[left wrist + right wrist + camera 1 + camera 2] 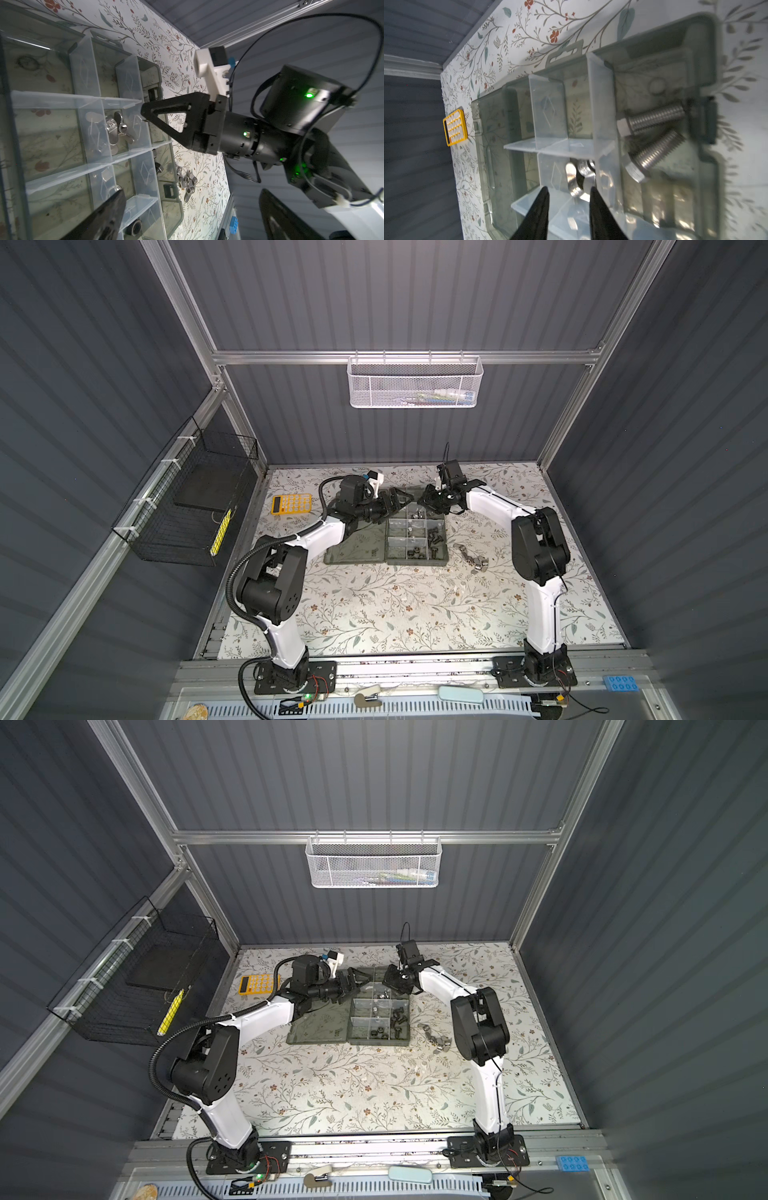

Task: Sort the screws and nuts into containers
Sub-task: 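Move the empty right gripper back over the wing nut pile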

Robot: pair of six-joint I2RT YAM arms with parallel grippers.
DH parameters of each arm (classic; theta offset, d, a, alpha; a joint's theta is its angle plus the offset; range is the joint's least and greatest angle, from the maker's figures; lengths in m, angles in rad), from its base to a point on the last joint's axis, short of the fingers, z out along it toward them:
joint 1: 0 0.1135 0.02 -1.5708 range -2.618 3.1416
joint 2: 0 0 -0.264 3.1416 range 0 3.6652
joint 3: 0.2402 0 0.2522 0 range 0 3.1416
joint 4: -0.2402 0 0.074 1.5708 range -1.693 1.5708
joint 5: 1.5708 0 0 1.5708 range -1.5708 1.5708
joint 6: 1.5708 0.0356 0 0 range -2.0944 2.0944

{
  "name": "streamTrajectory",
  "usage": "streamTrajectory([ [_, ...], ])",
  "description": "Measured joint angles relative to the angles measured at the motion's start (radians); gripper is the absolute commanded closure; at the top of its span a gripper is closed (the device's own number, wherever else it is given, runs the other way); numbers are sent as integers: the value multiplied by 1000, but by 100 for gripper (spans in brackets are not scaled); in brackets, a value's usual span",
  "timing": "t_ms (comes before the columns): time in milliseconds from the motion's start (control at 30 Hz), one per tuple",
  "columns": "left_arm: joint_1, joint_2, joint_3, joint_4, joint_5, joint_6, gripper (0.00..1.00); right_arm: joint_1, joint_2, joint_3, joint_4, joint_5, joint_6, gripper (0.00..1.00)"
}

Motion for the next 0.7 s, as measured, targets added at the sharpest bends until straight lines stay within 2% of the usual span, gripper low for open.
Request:
streamTrajectory([
  [133, -52, 0, 0, -29, -14, 30, 0, -3, -150, -101, -17, 55, -47, 44],
  [300, -119, 0, 1, -65, -25, 69, 0, -32, -326, -270, -34, 123, -102, 34],
  [400, -154, 0, 3, -81, -30, 89, 0, -65, -406, -377, -60, 160, -127, 22],
  [533, -196, 0, 14, -99, -34, 112, 0, -112, -511, -530, -107, 217, -152, 1],
  [700, -239, 0, 34, -134, -51, 148, 0, -154, -613, -681, -163, 270, -183, 1],
])
